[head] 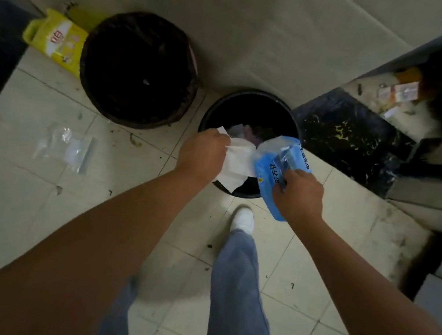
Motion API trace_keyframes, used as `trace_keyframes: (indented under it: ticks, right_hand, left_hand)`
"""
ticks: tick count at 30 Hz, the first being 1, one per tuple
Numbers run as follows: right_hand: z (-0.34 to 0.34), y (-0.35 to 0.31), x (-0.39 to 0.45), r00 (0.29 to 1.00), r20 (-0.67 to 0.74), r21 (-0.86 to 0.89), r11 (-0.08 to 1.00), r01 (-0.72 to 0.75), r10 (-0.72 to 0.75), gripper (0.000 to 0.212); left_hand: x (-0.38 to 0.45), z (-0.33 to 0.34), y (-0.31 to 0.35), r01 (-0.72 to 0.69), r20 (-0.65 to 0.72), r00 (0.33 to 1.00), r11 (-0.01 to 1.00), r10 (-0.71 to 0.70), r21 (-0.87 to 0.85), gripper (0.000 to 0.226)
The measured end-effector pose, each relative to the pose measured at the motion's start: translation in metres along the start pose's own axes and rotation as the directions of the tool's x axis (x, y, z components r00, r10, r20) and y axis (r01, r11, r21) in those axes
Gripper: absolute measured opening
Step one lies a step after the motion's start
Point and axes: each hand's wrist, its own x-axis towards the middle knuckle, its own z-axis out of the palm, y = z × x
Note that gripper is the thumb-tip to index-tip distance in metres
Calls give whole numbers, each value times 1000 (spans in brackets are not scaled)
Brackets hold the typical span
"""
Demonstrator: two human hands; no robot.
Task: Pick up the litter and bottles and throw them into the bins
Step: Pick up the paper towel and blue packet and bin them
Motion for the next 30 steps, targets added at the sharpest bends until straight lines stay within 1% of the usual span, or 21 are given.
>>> trace_keyframes:
  ticks: [2, 4, 7, 9, 11, 12, 14, 16, 17, 18, 20, 22, 23, 24, 26, 28, 29, 30]
  right_hand:
    - [-5, 12, 18, 995, 60, -75, 994, 78, -73, 25]
    - [-6, 16, 36, 983, 117, -118, 980, 157, -144, 26]
    - [4, 14, 70, 967, 184, -117, 973, 198, -175, 25]
    - [19, 10, 95, 963, 221, -74, 982, 175, -155, 24]
    - [42, 7, 121, 952, 290, 4, 995, 101, -98, 22]
    - [56, 6, 136, 944, 322, 43, 997, 58, -69, 22]
    - [88, 5, 162, 927, 373, 91, 996, -4, -31, 33]
    - [115, 4, 180, 910, 415, 82, 996, -16, -20, 49]
    - [124, 4, 184, 907, 422, 56, 998, -5, -19, 53]
    - [130, 3, 184, 910, 415, 28, 1000, 13, -24, 52]
    - [133, -2, 175, 917, 391, -13, 996, 89, -77, 48]
    - [126, -12, 158, 907, 390, -54, 980, 194, -158, 47]
    - [119, -18, 148, 901, 386, -66, 969, 240, -197, 49]
    - [110, -26, 138, 896, 376, -75, 956, 284, -236, 53]
    - [92, -50, 117, 871, 369, -102, 918, 384, -323, 59]
    - [73, -83, 95, 842, 362, -120, 876, 467, -399, 68]
    - [65, -103, 83, 834, 334, -105, 862, 495, -438, 74]
    - [56, -124, 71, 828, 299, -83, 851, 519, -475, 78]
  left_hand:
    - [16, 14, 15, 135, 54, 990, 991, -134, -26, 25]
    - [29, 30, 21, 202, 64, 978, 978, -198, -57, 26]
    - [51, 57, 19, 280, 55, 960, 946, -275, -165, 26]
    - [65, 76, 9, 326, 95, 945, 923, -313, -205, 25]
    - [81, 103, -7, 370, 210, 921, 904, -328, -212, 26]
    - [89, 119, -17, 387, 282, 902, 902, -328, -189, 30]
    - [101, 151, -38, 398, 379, 866, 909, -326, -126, 41]
    - [105, 173, -56, 373, 394, 864, 924, -313, -81, 42]
    - [104, 177, -62, 347, 384, 874, 936, -297, -67, 40]
    - [101, 177, -67, 305, 359, 896, 950, -263, -64, 38]
    - [93, 168, -74, 125, 222, 969, 989, -104, -81, 34]
    - [77, 153, -84, -17, 165, 986, 1000, 17, -2, 36]
    - [69, 139, -87, -43, 155, 987, 998, 35, 52, 40]
    - [60, 123, -88, -44, 127, 991, 993, 30, 110, 47]
    - [37, 86, -86, 51, 166, 983, 989, -75, 142, 62]
    - [8, 58, -98, 172, 187, 959, 959, -215, 225, 63]
    - [-7, 40, -106, 236, 214, 933, 941, -290, 244, 61]
    - [-24, 22, -115, 292, 209, 914, 923, -346, 252, 60]
